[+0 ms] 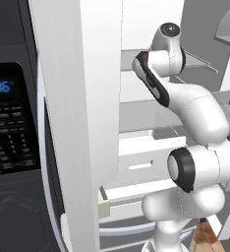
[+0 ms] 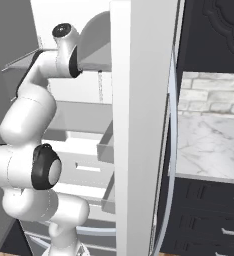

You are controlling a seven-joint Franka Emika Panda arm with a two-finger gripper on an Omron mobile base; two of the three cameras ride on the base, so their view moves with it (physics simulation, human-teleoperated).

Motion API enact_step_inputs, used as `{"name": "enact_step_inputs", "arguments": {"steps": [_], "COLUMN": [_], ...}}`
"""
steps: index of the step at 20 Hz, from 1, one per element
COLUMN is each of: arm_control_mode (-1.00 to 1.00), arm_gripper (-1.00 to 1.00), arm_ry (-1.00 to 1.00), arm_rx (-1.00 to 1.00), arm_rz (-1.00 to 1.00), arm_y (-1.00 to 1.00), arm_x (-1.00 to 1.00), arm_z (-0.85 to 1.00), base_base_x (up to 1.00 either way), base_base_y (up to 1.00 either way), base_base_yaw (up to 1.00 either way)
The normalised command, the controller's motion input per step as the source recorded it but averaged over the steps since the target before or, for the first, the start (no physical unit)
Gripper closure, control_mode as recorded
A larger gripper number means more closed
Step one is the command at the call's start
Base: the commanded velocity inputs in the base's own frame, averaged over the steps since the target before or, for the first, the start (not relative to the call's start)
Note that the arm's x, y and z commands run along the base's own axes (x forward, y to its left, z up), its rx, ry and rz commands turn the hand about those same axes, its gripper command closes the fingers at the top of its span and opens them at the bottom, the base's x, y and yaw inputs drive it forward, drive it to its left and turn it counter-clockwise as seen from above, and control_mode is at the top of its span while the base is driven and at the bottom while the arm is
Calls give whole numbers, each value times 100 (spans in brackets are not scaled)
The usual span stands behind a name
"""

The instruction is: Place the cold items (mango and lime) from the fridge in one tupperware on the dining counter. Place the warm items (hot dog and kebab skewer) in the stove area in another tupperware.

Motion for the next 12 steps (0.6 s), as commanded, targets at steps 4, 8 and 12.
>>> {"name": "enact_step_inputs", "arguments": {"steps": [4, 8, 12], "arm_control_mode": [-100, -100, -100], "arm_gripper": [-100, -100, -100], "arm_ry": [-7, -50, -57], "arm_rx": [0, 0, 0], "arm_rz": [0, 0, 0], "arm_y": [0, 0, 0], "arm_x": [38, 1, -3], "arm_z": [0, -12, -35], "base_base_x": [0, 0, 0], "base_base_y": [0, 0, 0], "base_base_yaw": [0, 0, 0]}}
